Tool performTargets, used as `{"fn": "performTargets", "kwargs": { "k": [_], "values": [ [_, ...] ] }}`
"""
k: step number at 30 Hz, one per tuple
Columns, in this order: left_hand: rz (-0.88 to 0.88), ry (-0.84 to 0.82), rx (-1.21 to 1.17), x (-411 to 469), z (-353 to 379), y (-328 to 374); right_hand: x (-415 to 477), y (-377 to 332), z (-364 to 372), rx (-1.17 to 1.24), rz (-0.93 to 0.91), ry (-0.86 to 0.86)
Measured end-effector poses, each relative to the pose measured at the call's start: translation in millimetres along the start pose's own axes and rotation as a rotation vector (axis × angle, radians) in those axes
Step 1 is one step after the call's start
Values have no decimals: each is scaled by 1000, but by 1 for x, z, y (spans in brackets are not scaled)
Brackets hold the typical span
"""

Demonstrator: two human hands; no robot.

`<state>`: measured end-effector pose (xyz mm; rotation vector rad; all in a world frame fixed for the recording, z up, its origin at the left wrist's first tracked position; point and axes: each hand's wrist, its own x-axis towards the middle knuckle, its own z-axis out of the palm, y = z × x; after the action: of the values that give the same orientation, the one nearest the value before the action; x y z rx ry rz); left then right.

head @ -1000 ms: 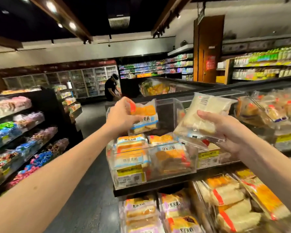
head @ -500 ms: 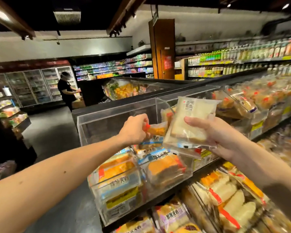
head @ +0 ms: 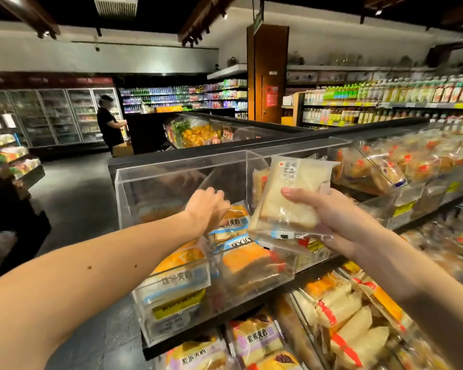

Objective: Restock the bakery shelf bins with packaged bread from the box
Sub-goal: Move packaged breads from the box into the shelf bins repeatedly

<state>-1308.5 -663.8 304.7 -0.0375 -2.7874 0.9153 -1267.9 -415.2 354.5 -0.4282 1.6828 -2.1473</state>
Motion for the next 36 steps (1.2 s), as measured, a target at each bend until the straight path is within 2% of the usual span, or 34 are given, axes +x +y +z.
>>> {"fn": "performTargets", "kwargs": {
  "k": [3, 6, 8, 9, 12, 13, 14, 15, 17, 20, 24, 25, 27, 29, 31, 33, 36],
  "values": [
    [65, -129, -78, -3, 9, 2, -1, 0, 0, -4, 36, 31],
    [57, -297, -265, -6, 11, -10, -3, 0, 0, -9, 65, 40],
    [35, -307, -416, -10, -4, -21, -6, -2, 2, -10, 75, 51],
    [8, -220, -510, -13, -17, -25, -8, -4, 3, -6, 77, 63],
    [-87, 280, -964, -30, -63, -27, -5, -2, 4, -11, 100, 47],
    [-87, 390, -1133, -39, -79, -24, -4, -2, 8, -16, 108, 42],
    [-58, 432, -1250, -49, -94, -20, -1, -1, 10, -20, 118, 34],
    [-9, 413, -1292, -56, -105, -15, 1, -2, 15, -9, 130, 30],
    [98, 273, -1228, -70, -119, -6, 2, -4, 28, 65, 145, -36],
    [125, 119, -1095, -79, -119, 6, 7, -5, 41, 210, 174, -103],
    [-13, 193, -1070, -85, -108, 8, 13, -4, 46, 296, 144, -108],
    [-58, 226, -1121, -87, -107, 6, 13, -4, 47, 307, 138, -122],
    [-140, 270, -1372, -89, -104, 2, 14, -5, 46, 317, 145, -120],
    [-217, 253, -1718, -90, -101, -1, 14, -3, 44, 299, 131, -75],
    [-314, 198, -1963, -91, -99, -7, 14, 0, 44, 265, 124, -53],
    [-370, 146, -2048, -95, -99, -12, 14, 3, 44, 263, 131, -28],
    [-421, 152, -2004, -100, -93, -22, 16, 6, 44, 197, 142, 54]
  ]
}}
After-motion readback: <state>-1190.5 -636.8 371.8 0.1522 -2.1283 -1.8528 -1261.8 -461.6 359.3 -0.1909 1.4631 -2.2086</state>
